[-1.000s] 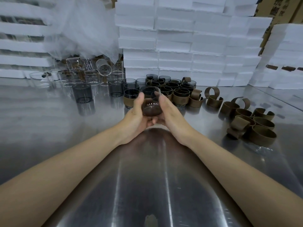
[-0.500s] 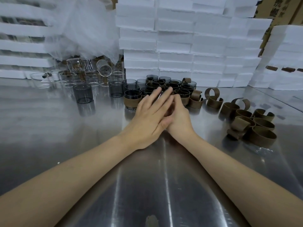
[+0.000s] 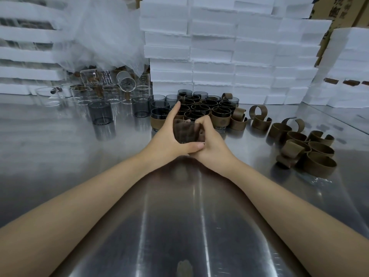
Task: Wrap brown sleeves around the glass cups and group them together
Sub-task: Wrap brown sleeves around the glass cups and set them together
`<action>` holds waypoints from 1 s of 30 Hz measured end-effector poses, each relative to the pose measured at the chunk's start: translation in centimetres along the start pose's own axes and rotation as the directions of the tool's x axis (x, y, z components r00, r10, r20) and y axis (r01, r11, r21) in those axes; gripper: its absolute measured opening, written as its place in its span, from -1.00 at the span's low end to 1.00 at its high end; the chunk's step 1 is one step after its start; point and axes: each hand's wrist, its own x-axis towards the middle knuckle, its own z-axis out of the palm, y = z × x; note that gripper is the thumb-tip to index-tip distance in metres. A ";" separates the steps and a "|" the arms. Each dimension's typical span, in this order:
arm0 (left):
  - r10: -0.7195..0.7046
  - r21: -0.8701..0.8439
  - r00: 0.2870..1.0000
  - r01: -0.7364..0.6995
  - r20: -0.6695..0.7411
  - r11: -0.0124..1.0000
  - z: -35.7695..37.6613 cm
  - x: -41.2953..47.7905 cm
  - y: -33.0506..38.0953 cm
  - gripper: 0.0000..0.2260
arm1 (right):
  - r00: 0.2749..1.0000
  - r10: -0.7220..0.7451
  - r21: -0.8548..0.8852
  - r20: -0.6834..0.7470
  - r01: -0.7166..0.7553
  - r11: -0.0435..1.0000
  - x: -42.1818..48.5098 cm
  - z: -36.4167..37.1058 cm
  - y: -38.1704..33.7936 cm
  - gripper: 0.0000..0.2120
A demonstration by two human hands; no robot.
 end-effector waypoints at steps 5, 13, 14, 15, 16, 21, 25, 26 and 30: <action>-0.057 -0.187 0.982 0.091 0.180 0.978 -0.2 0.2 -0.3 0.14 | 0.996 0.055 0.126 0.072 -0.064 0.990 -0.1 -0.4 -0.3 -0.53; -0.007 -0.313 0.978 0.074 0.209 0.947 0.2 0.4 -0.8 -0.28 | 0.954 0.285 0.194 0.095 -0.298 0.934 0.1 0.1 -1.7 -0.56; -0.013 -0.335 0.982 0.076 0.187 0.939 0.2 0.4 -0.8 -0.28 | 0.958 0.275 0.100 0.080 -0.283 0.954 0.2 0.1 -1.7 -0.56; -0.018 -0.365 0.986 0.079 0.167 0.928 0.2 0.4 -0.9 -0.27 | 0.964 0.256 -0.017 0.073 -0.255 0.967 0.2 -0.1 -1.6 -0.55; -0.026 -0.403 0.988 0.086 0.152 0.911 0.2 0.4 -1.0 -0.24 | 0.970 0.234 -0.157 0.066 -0.221 0.962 0.3 -0.3 -1.4 -0.54; -0.071 -0.548 0.997 0.078 0.034 0.833 0.6 0.7 -1.0 -0.41 | 0.981 0.186 -0.725 -0.058 -0.169 0.667 0.4 -2.1 -1.2 -0.64; -0.050 -0.517 0.998 0.062 0.037 0.854 0.6 0.5 -0.8 -0.47 | 0.918 0.268 -0.858 -0.293 -0.376 0.351 0.9 -4.9 -0.8 -0.63; -0.042 -0.496 0.998 0.062 0.051 0.866 0.6 0.4 -0.7 -0.45 | 0.872 0.346 -0.862 -0.346 -0.441 0.251 0.9 -5.8 -0.8 -0.59; -0.070 -0.490 0.995 0.096 0.071 0.867 0.5 0.4 -0.9 -0.20 | 0.570 0.694 -0.789 -0.440 -0.614 0.004 0.3 -8.4 -0.7 -0.46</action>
